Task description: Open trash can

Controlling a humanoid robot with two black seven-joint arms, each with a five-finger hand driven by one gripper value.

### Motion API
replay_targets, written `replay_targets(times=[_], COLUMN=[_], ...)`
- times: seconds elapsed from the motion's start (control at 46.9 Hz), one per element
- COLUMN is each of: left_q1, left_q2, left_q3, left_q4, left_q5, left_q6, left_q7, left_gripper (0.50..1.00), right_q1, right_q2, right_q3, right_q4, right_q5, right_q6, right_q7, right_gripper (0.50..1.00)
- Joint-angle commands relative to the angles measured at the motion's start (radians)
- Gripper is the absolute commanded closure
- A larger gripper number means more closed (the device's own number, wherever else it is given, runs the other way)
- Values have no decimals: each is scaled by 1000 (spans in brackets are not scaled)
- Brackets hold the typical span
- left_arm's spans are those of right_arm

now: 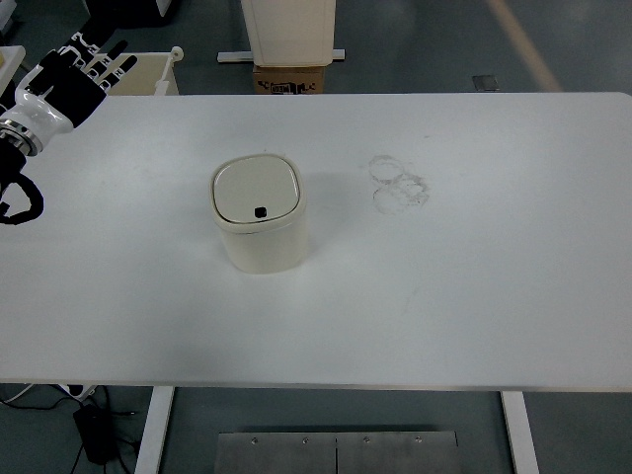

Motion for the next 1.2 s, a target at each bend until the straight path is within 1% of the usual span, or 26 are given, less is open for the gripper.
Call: replay_targets(times=[0.0, 0.107, 0.256, 0.427, 0.512, 0.768, 0.896, 1.174], left_q1=[-4, -12, -20, -29, -34, -98, -132, -244], left_q2=[22, 40, 82, 134, 151, 198, 234, 249], left_q3=[2, 5, 7, 8, 24, 90, 113, 177], left_q4=[-16, -43, -83, -140, -158, -235, -292, -362], left_q5=[1, 10, 102, 235, 296, 461, 547, 729], left_q6=[-1, 1, -1, -22, -40, -57, -100, -142], left_q7=[2, 9, 25, 58, 59, 59, 60, 75], left_gripper=[500, 500, 500, 500, 500, 500, 500, 500], right_q1=[0, 0, 0, 0, 0, 0, 0, 0], right_q2=[0, 0, 0, 0, 0, 0, 0, 0], right_q3=[0, 0, 0, 0, 0, 0, 0, 0], right_q4=[0, 0, 0, 0, 0, 0, 0, 0], right_q5=[0, 0, 0, 0, 0, 0, 0, 0], right_q6=[0, 0, 0, 0, 0, 0, 0, 0], right_q7=[0, 0, 0, 0, 0, 0, 0, 0], right_gripper=[507, 507, 507, 507, 507, 507, 507, 507])
